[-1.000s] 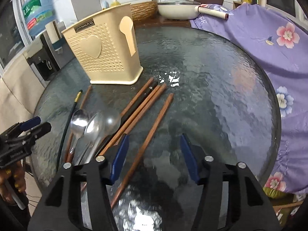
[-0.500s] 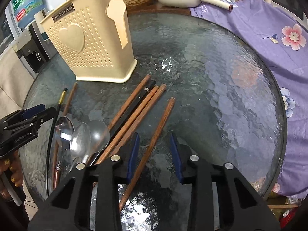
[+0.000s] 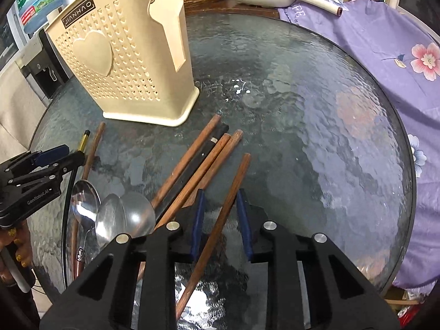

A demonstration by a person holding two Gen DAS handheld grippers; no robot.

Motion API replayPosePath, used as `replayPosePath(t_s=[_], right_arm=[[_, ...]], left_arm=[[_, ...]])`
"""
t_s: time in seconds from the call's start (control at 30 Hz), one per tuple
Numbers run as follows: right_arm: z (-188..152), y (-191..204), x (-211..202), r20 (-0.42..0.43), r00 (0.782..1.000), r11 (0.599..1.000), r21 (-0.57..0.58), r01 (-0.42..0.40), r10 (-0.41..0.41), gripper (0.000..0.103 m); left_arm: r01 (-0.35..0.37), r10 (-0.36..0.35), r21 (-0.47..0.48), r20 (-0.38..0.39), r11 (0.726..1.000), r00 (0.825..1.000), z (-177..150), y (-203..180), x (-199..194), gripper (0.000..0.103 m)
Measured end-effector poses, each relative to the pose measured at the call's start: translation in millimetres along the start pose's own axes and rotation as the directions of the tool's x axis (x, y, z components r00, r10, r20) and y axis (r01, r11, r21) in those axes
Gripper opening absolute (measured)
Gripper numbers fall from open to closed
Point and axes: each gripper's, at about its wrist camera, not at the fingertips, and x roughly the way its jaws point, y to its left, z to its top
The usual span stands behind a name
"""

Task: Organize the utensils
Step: 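Grasp the black gold-tipped chopstick with the left tool while the right tool grasps a wooden chopstick, then lift both held chopsticks upright and carry them over the cream utensil holder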

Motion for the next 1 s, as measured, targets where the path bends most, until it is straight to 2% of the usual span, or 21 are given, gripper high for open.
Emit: replayPosePath(t_s=[0.33,0.43,0.57,0.83,1.0], right_arm=[[13.0,-7.2,9.3,-0.006,1.000,1.000,0.010,-0.018,0.018,0.012],[16.7,-8.0,12.8,-0.001,1.000,1.000,0.006,-0.019,0.019,0.011],[16.8,-7.2,15.8,0.004,1.000,1.000,0.010,-0.026,0.026,0.010],[19.3,-18.4,20.0,0.024,0.997,0.995,0.070,-0.070,0.069,0.009],[20.6,-27.4,11.7,0.076,0.991,0.989,0.097,-0.116,0.109,0.008]], left_arm=[[0.013,-0.013,0.020,-0.003,1.000,1.000,9.9,-1.0,7.1,0.035],[0.018,-0.018,0.029,0.004,0.999,1.000,10.4,-0.2,7.9,0.029],[0.008,-0.009,0.030,0.011,1.000,1.000,7.2,-2.4,6.7,0.011],[0.036,-0.036,-0.019,0.019,0.999,0.999,11.2,10.2,10.4,0.007],[0.043,-0.041,-0.045,0.043,0.998,0.998,11.9,16.9,6.8,0.007]])
